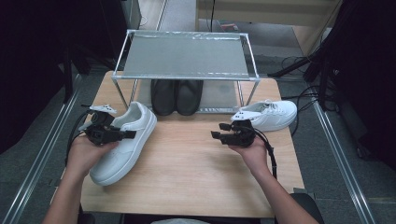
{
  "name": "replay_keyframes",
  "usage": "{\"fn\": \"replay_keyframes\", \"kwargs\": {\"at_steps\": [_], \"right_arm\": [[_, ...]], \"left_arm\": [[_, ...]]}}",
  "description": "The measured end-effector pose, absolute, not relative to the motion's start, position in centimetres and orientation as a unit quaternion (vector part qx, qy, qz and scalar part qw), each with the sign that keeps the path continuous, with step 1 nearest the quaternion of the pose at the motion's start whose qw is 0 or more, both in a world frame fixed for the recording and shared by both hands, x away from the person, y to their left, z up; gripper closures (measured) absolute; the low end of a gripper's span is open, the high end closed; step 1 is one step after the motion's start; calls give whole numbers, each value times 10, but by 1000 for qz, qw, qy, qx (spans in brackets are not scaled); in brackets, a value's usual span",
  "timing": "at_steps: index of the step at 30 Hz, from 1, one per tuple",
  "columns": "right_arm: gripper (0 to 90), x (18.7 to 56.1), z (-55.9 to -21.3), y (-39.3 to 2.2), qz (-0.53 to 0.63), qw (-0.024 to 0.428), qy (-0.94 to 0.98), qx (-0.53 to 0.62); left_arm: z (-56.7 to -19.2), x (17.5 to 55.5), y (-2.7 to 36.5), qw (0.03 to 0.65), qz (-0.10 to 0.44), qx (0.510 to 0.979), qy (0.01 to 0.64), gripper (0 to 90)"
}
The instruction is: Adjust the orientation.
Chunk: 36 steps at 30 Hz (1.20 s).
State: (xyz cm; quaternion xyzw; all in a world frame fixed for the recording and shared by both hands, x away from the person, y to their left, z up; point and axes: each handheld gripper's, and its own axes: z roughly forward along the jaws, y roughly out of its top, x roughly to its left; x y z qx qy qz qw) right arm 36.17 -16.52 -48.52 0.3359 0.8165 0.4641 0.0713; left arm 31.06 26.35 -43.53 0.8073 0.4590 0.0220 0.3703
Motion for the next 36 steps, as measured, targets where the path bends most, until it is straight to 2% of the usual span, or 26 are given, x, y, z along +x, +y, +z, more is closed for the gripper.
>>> {"fn": "replay_keyframes", "kwargs": {"at_steps": [11,19,26,36], "right_arm": [[473,351,-486,-175,462,86,814,342],[473,342,-487,-185,462,95,809,350],[496,335,-488,-191,465,92,805,357],[490,331,-490,-191,463,90,805,361]], "left_arm": [[-444,323,204,370,-3,842,394,830],[-457,331,156,346,-28,872,346,827],[-460,335,123,357,-42,877,319,827],[-481,343,107,361,-69,878,307,817]]}}
